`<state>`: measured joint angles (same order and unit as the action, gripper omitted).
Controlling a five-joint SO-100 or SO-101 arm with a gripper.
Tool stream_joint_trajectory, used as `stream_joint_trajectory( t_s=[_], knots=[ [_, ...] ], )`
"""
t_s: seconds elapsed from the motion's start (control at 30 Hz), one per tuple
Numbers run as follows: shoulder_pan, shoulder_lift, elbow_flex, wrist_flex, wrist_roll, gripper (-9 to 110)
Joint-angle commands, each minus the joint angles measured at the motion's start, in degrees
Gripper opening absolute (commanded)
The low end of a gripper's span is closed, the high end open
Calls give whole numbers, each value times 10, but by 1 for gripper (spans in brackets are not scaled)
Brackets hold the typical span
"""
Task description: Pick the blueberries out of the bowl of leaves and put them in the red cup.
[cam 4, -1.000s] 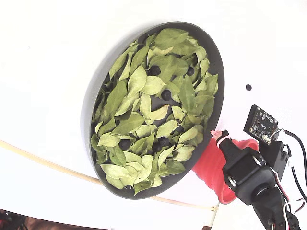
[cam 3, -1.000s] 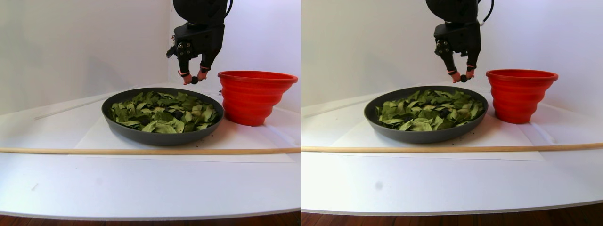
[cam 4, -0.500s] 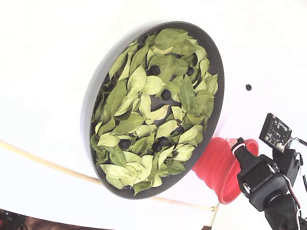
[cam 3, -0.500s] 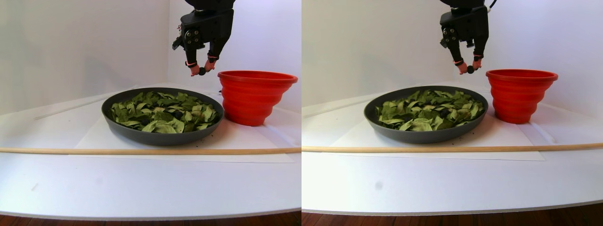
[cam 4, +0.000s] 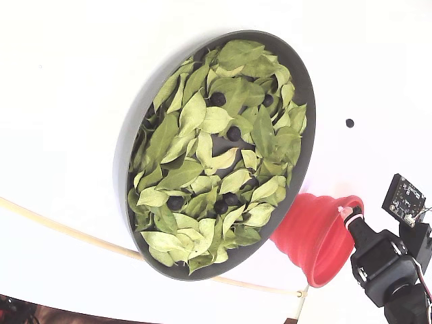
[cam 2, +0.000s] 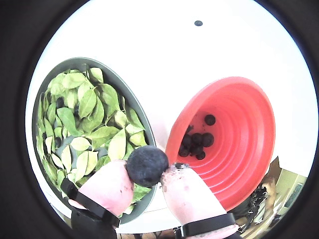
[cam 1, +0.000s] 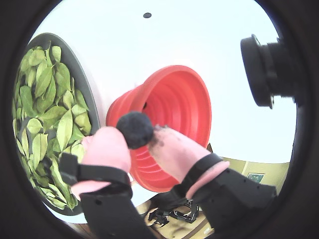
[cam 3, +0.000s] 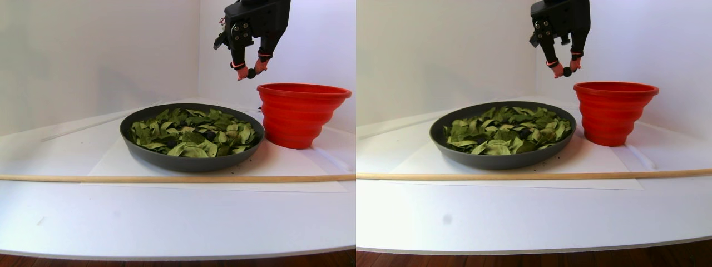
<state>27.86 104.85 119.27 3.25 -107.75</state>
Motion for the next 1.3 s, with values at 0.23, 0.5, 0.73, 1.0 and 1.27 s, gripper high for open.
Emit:
stream_joint_trajectory(
  t_s=[0.23,0.5,0.73,1.0,1.27],
  knots=[
    [52,68,-14,1,-18,9],
    [75,69,-4,2,-31,9],
    [88,61,4,2,-39,9],
    [98,49,13,3,-46,13],
    [95,51,9,3,-47,17]
  ],
)
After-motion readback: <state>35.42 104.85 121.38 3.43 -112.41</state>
